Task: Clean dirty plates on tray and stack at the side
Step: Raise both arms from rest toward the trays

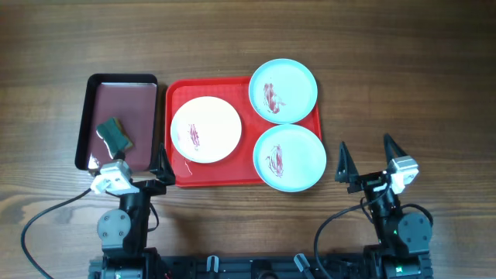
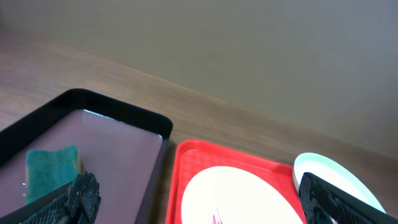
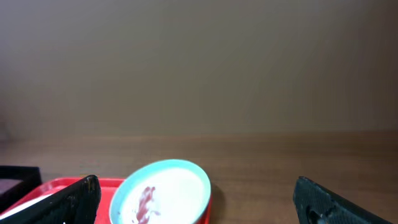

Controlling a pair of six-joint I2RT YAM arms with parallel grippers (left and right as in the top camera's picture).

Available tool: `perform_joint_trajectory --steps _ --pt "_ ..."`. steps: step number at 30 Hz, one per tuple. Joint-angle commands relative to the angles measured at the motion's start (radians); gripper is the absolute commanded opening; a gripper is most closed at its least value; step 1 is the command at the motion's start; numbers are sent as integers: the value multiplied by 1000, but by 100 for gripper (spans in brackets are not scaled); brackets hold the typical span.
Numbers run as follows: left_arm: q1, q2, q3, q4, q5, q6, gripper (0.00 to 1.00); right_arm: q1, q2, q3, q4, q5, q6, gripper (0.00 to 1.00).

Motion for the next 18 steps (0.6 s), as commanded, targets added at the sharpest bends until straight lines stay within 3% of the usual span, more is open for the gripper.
perform_joint_trajectory --steps 1,7,12,18 --pt "-5 -7 32 -8 72 12 100 -7 -2 19 10 -87 -6 100" --pt "-5 10 200 -65 116 -37 100 -7 -2 129 25 -142 -39 100" --pt "-5 141 407 -104 170 -37 100 -7 14 256 -46 -184 -113 100" --pt "-5 472 846 -454 165 -32 100 -7 211 438 -95 -209 -134 100"
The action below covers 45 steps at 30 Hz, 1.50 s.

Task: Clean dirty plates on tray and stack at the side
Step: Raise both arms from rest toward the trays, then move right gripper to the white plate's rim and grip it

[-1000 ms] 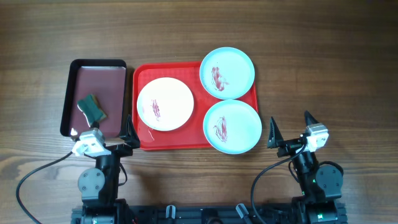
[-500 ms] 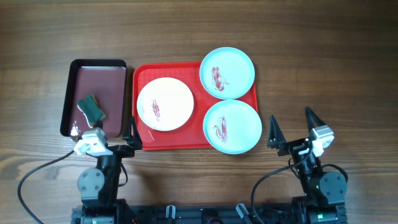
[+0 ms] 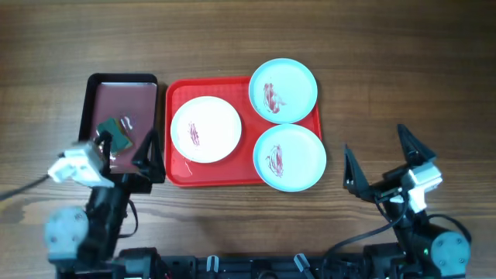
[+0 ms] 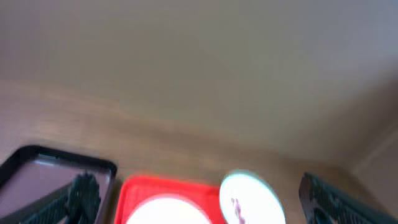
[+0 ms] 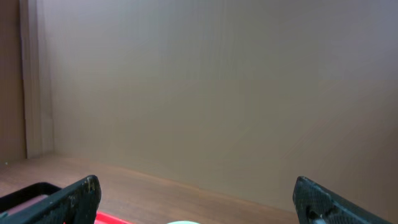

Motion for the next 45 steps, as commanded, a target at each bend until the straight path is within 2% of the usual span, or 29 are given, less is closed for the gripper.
perform_joint_trajectory --steps 1,4,6,8,13,14,16,18,21,22,23,25,29,32,35,36,37,42,45 --pt "-5 179 235 -155 8 -1 100 -7 132 121 -40 -57 -17 100" --pt "-5 352 421 -384 -87 -2 100 -7 302 269 -148 -124 -17 100" --pt "-5 510 540 -558 -165 -2 100 -7 473 437 -295 -166 -17 100" --pt "-5 611 590 -629 -172 -2 100 -7 595 566 -407 -191 -18 100" --pt "-5 810 594 -671 -172 -2 100 -7 944 942 -752 -213 -72 100" --pt "-5 849 594 -668 -172 -2 100 -7 990 974 -768 -215 -64 100" --pt "-5 924 594 -632 -125 -14 100 -7 1068 983 -703 -267 90 100" --pt "-5 1002 594 -622 -49 -14 100 -7 1124 980 -691 -337 100 100" --pt "-5 1067 594 -613 -31 -17 100 8 1223 978 -666 -341 140 100" --pt "-3 1068 594 -611 -59 -60 99 23 1253 978 -670 -340 141 100" --pt "-3 1065 604 -623 -143 -158 97 58 1291 979 -676 -313 163 100" --pt "-3 1063 645 -671 -238 -221 97 145 1358 1009 -721 -169 197 99" --pt "-2 1063 702 -811 -427 -348 96 288 1499 1141 -853 -19 217 82" --pt "26 1063 702 -841 -463 -377 98 369 1638 1268 -957 74 209 77" --pt "76 1063 702 -835 -463 -376 98 429 1763 1295 -966 115 245 56" --pt "83 1063 702 -844 -463 -364 100 444 1815 1295 -954 117 248 46" --pt "83 1063 702 -848 -463 -351 100 452 1842 1295 -945 117 254 42" --pt "83 1064 701 -848 -463 -316 100 492 1979 1294 -880 117 362 27" --pt "83 1064 700 -847 -463 -316 100 511 2008 1288 -852 117 375 27"
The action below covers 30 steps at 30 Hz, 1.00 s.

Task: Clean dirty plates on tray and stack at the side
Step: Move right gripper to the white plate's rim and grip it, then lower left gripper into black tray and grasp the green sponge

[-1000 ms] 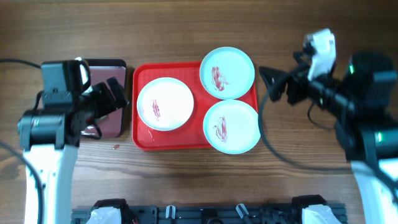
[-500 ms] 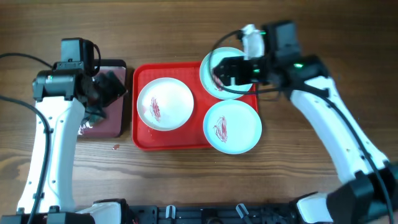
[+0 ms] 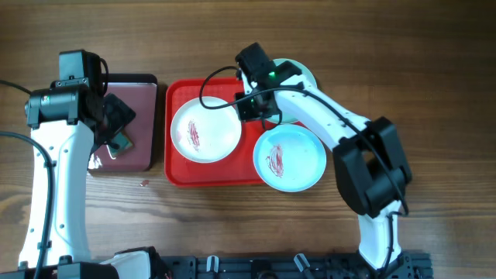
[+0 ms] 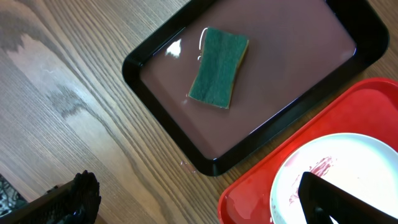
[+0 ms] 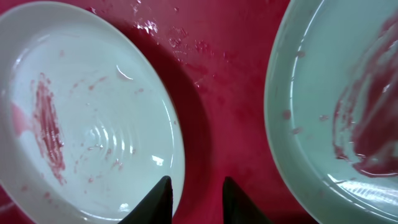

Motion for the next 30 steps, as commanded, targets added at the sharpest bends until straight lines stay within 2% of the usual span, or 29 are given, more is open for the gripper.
perform_joint_trajectory --steps 1,4,13,16,18,20,30 --pt "3 -6 17 0 -18 15 100 25 37 7 31 26 39 27" --pt "3 -6 17 -1 -18 15 100 39 54 2 43 96 88 27" --pt "3 48 17 0 -18 15 100 46 100 -6 91 93 91 28" --pt "3 76 17 16 -18 15 100 60 109 -6 87 84 140 27" --pt "3 103 17 26 -17 15 100 82 123 -6 87 84 142 23" --pt "4 127 17 26 -17 15 100 86 124 -6 87 85 144 6" --pt "4 269 11 121 -18 14 100 83 124 -6 73 126 203 4"
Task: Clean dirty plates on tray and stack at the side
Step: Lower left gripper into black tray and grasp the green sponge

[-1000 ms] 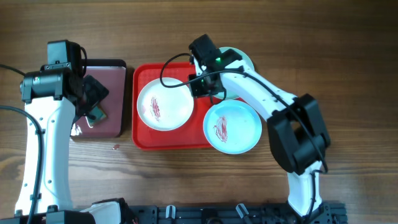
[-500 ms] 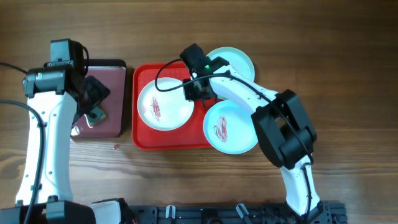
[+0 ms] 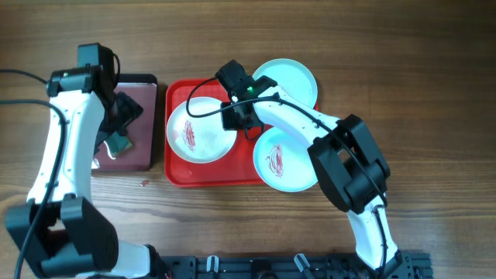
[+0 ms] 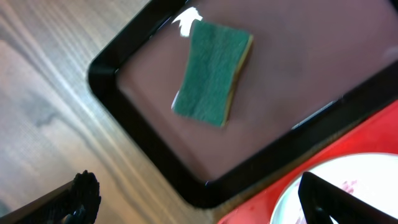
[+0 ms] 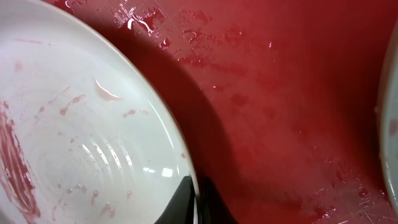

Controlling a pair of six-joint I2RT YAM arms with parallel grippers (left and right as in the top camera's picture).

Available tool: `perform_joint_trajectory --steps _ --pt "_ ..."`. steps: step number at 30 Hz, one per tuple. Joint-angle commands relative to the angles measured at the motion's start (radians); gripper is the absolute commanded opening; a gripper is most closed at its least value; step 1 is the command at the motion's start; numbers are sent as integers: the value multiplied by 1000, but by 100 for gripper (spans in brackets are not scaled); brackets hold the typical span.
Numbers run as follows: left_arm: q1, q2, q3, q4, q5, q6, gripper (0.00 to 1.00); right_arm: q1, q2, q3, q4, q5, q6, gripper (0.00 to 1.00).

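Observation:
A white plate (image 3: 198, 132) smeared with red lies at the left of the red tray (image 3: 178, 174). My right gripper (image 3: 235, 118) is shut on its right rim, and the wrist view shows the fingertips (image 5: 186, 199) pinching that rim (image 5: 180, 146), with a dark shadow under it. Two light-blue smeared plates sit on the tray's right side, one at the back (image 3: 284, 81) and one at the front (image 3: 283, 159). My left gripper (image 3: 118, 116) hangs open above the black tray (image 4: 124, 118), short of the green sponge (image 4: 211, 71) lying in it.
The black tray (image 3: 147, 81) holds a shallow film of liquid and stands against the red tray's left edge. A small dark speck (image 3: 142, 184) lies on the wood in front of it. Bare wooden table (image 3: 434, 116) stretches to the right of the plates.
My right gripper went from open astride the white plate's right rim to shut on it. The left gripper has drawn nearer to the sponge, which now looks larger.
Both arms first rested low at the table's front edge with open grippers, then had risen. Later the left gripper hung over the black tray and the right stood open at the white plate's rim. Now the right grips that rim.

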Motion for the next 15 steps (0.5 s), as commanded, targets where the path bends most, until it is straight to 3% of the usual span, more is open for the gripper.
perform_joint_trajectory --steps 1,4,5,10,15 --pt "5 68 1 64 -19 12 99 0 37 -6 -15 51 21 4" --pt "30 118 -5 167 -144 23 91 0 37 -6 -14 51 13 4" --pt "44 135 -5 217 -143 76 90 0 37 -6 -11 51 14 4" --pt "94 228 -5 336 -24 188 91 0 37 -6 -6 51 12 4" --pt "97 332 -4 372 14 200 91 0 37 -6 -4 51 11 4"
